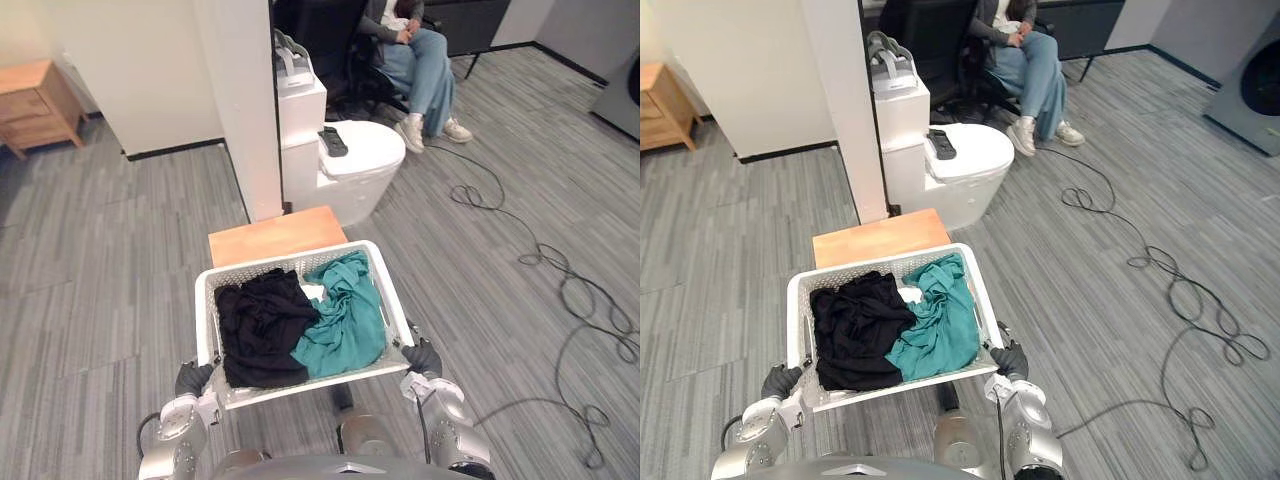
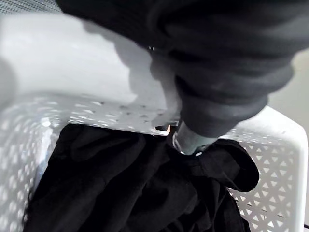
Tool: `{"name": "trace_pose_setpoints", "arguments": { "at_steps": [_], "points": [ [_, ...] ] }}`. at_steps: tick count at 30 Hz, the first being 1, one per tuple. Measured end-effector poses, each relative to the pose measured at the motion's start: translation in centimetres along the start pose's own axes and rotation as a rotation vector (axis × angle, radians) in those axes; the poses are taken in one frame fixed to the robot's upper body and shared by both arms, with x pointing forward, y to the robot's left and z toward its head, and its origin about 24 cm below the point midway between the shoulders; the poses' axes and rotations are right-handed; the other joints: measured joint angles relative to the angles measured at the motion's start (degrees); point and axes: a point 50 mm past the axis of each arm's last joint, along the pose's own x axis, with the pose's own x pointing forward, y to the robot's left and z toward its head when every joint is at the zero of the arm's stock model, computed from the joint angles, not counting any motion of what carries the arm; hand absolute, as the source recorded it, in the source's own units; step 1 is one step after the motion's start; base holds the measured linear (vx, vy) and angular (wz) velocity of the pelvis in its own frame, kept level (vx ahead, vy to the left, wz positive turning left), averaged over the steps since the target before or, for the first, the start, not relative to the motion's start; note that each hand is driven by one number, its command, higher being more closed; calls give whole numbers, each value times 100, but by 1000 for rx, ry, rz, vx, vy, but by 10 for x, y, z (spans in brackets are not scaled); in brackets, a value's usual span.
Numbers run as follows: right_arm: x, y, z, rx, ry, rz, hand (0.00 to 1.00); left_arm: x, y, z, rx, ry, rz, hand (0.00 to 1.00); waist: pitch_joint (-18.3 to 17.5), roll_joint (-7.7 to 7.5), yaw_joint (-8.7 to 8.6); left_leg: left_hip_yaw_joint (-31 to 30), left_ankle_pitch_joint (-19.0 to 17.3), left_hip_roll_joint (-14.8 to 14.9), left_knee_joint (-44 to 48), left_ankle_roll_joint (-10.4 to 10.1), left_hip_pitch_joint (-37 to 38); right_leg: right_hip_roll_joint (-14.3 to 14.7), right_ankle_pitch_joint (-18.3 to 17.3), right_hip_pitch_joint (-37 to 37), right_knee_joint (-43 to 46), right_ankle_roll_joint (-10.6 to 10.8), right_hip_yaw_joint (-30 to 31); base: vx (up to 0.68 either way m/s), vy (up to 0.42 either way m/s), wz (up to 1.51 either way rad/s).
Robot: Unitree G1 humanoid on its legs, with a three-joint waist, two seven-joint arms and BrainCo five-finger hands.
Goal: Pick up the laundry basket with both hands and put the clothes into the washing machine.
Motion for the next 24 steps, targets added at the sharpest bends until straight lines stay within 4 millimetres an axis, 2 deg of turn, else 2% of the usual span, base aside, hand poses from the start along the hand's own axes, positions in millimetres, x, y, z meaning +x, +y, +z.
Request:
{"name": "trace_pose_setpoints", "arguments": {
  "at_steps": [1, 2, 3, 4, 5, 6, 7, 8, 9, 10, 11, 12, 13, 14, 15, 16, 17, 18, 19, 21, 24],
  "points": [
    [-1, 1, -3, 8, 6, -2, 100, 0, 1, 0, 17, -2, -1, 100, 26, -62, 11, 113, 14, 17, -17, -11, 30, 55, 66, -29, 76, -30, 86, -85, 56, -54],
    [-4, 3, -9, 30, 20, -7, 100, 1, 6, 3, 49, -12, 6, 100, 73, -289, -16, 286, -9, -85, 181, -35, 48, 22, 129, -50, 168, -121, 103, -109, 89, -64],
    [-7, 1, -16, 40, 38, -24, 100, 2, 11, 5, 71, -14, 14, 100, 51, -373, -3, 445, -46, -35, 299, -14, 26, 47, -71, -93, 128, -187, 3, -106, 50, -95],
    [-7, 1, -16, 42, 40, -26, 100, 1, 9, 5, 72, -16, 6, 100, 63, -177, 8, 806, 70, 308, 94, 37, 24, 164, -461, -204, 229, -262, -431, -85, 15, -111],
    [-6, 4, -15, 46, 37, -17, 100, 1, 9, 6, 67, -20, 7, 100, 74, -153, 54, 987, 131, 446, 13, 10, 57, 219, -388, -370, 609, -309, -734, -28, -44, -151],
    [-4, 10, -15, 55, 32, -5, 100, 2, 12, 7, 54, -23, 20, 100, 46, -197, 101, 1335, 168, 662, -25, -30, 161, 242, -262, -616, 1665, -430, -1216, -5, -17, -131],
    [-5, 9, -16, 58, 32, -10, 100, 2, 12, 7, 54, -22, 19, 100, 68, -162, 113, 1497, 166, 726, 0, -30, 200, 183, -269, -611, 2188, -439, -1417, -1, -16, -129],
    [-6, 7, -17, 58, 36, -27, 100, 1, 11, 6, 56, -20, 14, 100, 21, -235, 121, 1739, 153, 750, 72, -22, 236, -19, -263, -518, 2810, -488, -1609, -35, -25, -98],
    [-7, 5, -17, 57, 30, -36, 100, 2, 8, 7, 53, -22, 7, 100, -74, -370, 84, 1985, -18, 725, 319, -57, 185, -192, -89, -264, 2882, -433, -1677, -134, -33, -148],
    [-4, 9, -14, 58, 16, -28, 100, 3, 10, 11, 51, -35, 12, 100, -126, -382, 100, 2079, -226, 767, 392, -65, 47, 85, 60, -72, 2015, -194, -1651, -157, -23, -163],
    [0, 13, -9, 57, 1, -13, 100, 3, 9, 12, 43, -38, 13, 100, -173, -297, 174, 2086, -174, 801, 249, -19, 40, 282, 304, 131, 1215, 153, -1349, -169, -48, -211],
    [4, 19, -5, 57, -8, 5, 100, 5, 10, 15, 31, -51, 15, 100, -175, -183, 213, 2643, 16, 994, 52, -54, 53, 249, 41, 142, 1348, -184, -1215, -84, -56, -161],
    [5, 19, -4, 54, -12, 3, 100, 6, 7, 18, 27, -59, 9, 100, -175, -188, 182, 2783, 92, 1008, -19, -77, 64, 122, -271, 57, 1844, -239, -1302, -65, -105, -168],
    [6, 18, -1, 46, -19, 1, 100, 7, 3, 21, 25, -70, -1, 100, -166, -154, 175, 3106, 141, 1084, -61, -118, 76, -174, -505, 66, 2285, -136, -1504, -64, -119, -147],
    [9, 20, 3, 40, -31, 11, 100, 7, 4, 21, 26, -70, -1, 100, -167, -143, 186, 3392, 130, 1176, -28, -177, 81, -408, -502, 148, 2186, -110, -1675, -80, -168, -150],
    [10, 21, 4, 34, -35, 13, 100, 7, 4, 21, 28, -68, -1, 100, -168, -147, 183, 3530, 129, 1212, -16, -225, 94, -477, -439, 219, 1971, -52, -1738, -69, -166, -131],
    [10, 20, 5, 9, -38, 4, 100, 9, 2, 21, 29, -65, -7, 100, -221, -229, 138, 3682, 167, 1238, -8, -335, 108, -403, -331, 385, 1417, 167, -1867, -20, -223, -125],
    [11, 16, 8, -8, -42, -3, 100, 10, -2, 19, 30, -57, -16, 100, -220, -172, 203, 3726, 242, 1251, -112, -433, 163, -254, -201, 457, 949, 183, -1801, 10, -155, -128],
    [12, 15, 10, -16, -47, -3, 100, 10, -4, 18, 32, -51, -20, 100, -215, -104, 222, 3739, 247, 1285, -123, -441, 170, -177, -115, 487, 735, 176, -1740, 20, -244, -137],
    [12, 7, 14, -36, -49, -21, 100, 15, -11, 14, 37, -24, -34, 100, -144, 130, 132, 3930, 371, 1341, -457, -626, 450, 67, 257, 668, 158, 134, -1528, 2, -202, -103],
    [3, -11, 8, -35, -32, -76, 100, 16, -21, 13, 75, -18, -68, 100, -139, 183, 41, 4087, 526, 1335, -795, -738, 843, 212, 296, 864, 81, 99, -1324, -27, -124, -47]
  ]
}}
